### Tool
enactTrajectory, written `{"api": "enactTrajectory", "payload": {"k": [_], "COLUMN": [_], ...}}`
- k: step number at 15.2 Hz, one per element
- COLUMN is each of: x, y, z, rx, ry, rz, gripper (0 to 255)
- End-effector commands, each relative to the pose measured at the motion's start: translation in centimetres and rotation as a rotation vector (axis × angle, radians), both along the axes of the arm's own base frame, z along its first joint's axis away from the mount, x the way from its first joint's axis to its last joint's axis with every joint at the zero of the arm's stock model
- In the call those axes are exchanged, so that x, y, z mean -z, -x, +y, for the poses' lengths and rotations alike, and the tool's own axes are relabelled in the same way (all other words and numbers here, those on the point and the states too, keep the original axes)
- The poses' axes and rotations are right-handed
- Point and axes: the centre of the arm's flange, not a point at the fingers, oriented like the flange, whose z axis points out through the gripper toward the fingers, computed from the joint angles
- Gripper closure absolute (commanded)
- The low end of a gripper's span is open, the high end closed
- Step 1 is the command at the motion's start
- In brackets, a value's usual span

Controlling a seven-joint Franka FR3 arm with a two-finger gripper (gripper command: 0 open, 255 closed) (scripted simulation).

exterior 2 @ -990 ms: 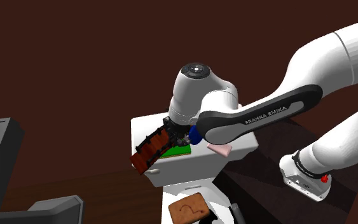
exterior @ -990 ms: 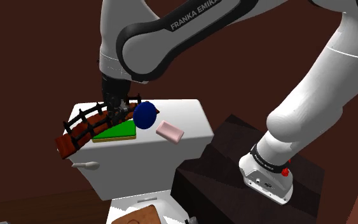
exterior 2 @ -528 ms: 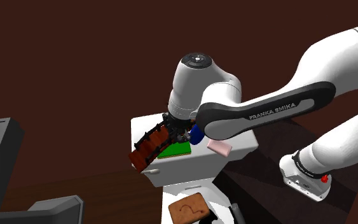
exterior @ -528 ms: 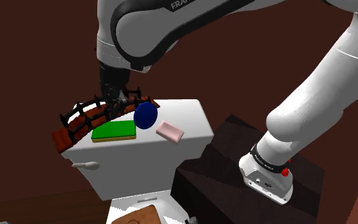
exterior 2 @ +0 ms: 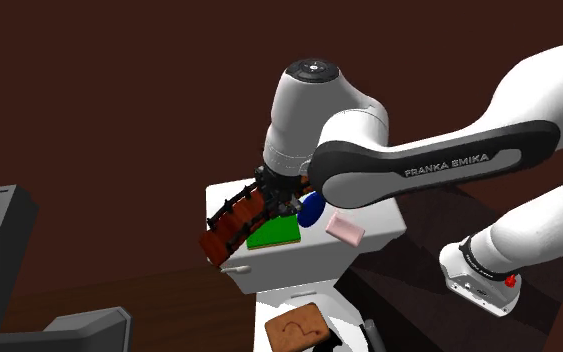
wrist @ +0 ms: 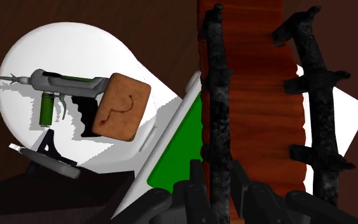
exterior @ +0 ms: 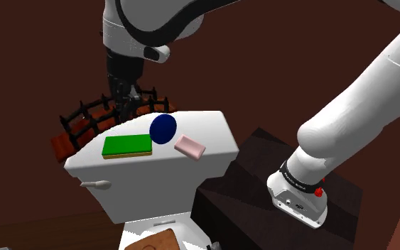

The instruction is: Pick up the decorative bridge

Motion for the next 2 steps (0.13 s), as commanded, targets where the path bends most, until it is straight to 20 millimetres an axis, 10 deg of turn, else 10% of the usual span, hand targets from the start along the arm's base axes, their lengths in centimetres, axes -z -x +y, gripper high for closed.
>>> {"api": "enactTrajectory", "payload": {"k": [1,2], "x": [-0.58,-0.58], "y": [-0.01,-0.01], "z": [0.06,0.06], "rx": [0.000,0.000], "ry": [0.000,0.000], "rz": [0.000,0.000], "gripper": [255,255]}}
